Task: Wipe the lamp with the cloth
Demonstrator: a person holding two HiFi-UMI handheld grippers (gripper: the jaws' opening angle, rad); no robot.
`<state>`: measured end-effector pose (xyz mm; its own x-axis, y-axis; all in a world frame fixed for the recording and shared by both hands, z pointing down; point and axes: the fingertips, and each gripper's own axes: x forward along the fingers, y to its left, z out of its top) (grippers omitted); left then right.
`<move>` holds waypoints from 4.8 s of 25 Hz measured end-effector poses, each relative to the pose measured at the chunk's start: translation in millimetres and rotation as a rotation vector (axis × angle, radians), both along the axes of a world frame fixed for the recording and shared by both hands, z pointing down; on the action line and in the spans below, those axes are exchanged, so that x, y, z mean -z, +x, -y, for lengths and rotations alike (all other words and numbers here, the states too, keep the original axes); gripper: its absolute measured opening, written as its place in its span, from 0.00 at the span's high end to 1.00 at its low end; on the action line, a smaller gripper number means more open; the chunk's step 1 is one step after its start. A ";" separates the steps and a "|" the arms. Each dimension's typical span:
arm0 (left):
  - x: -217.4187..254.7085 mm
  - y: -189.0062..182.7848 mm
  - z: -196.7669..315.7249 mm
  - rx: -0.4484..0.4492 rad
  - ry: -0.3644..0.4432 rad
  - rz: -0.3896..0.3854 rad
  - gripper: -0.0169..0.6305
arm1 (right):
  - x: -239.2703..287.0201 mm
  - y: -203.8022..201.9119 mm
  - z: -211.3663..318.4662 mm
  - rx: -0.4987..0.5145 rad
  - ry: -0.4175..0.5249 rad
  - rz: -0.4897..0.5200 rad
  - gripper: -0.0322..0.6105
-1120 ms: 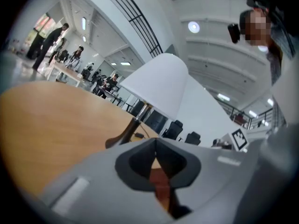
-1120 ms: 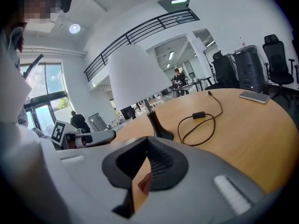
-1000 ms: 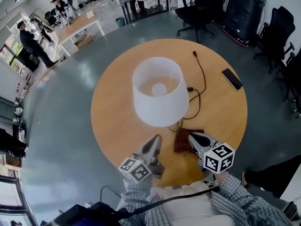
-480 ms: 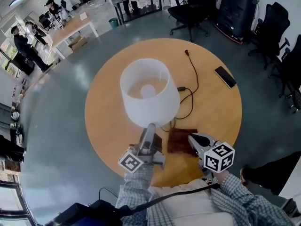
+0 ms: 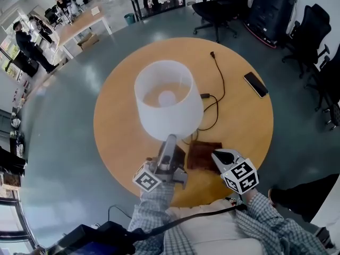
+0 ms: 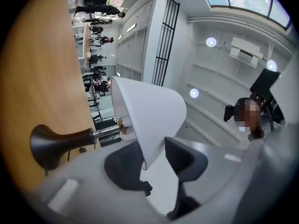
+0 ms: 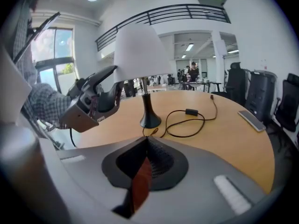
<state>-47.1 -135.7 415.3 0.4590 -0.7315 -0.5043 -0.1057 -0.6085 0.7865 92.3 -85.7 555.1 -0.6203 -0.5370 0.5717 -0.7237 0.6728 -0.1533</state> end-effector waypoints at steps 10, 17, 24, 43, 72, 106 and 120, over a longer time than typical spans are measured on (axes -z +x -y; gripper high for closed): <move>-0.8 1.4 -16.7 -0.013 -0.017 -0.002 0.78 | -69.5 -47.8 -40.8 0.459 -0.044 -0.357 0.54; -1.0 1.6 -18.6 -0.010 -0.018 -0.004 0.78 | -94.8 -44.9 -42.6 0.529 -0.059 -0.369 0.54; -3.4 2.1 -18.4 -0.009 -0.021 -0.006 0.78 | -92.4 -31.9 -23.7 0.393 -0.105 -0.278 0.83; -2.9 3.1 -19.1 -0.008 -0.023 -0.001 0.78 | 269.5 -16.0 100.8 0.050 0.372 0.639 0.83; -2.2 -54.6 -19.6 -0.043 0.064 -0.076 0.77 | 148.7 -54.5 75.9 0.112 0.100 0.475 0.83; -1.9 -25.8 -37.9 -0.034 0.071 -0.123 0.74 | 184.5 -92.4 195.6 0.647 -0.043 0.429 0.84; -17.3 43.6 -24.0 -0.044 -0.028 -0.105 0.64 | 188.1 -88.9 195.5 0.590 -0.041 0.493 0.84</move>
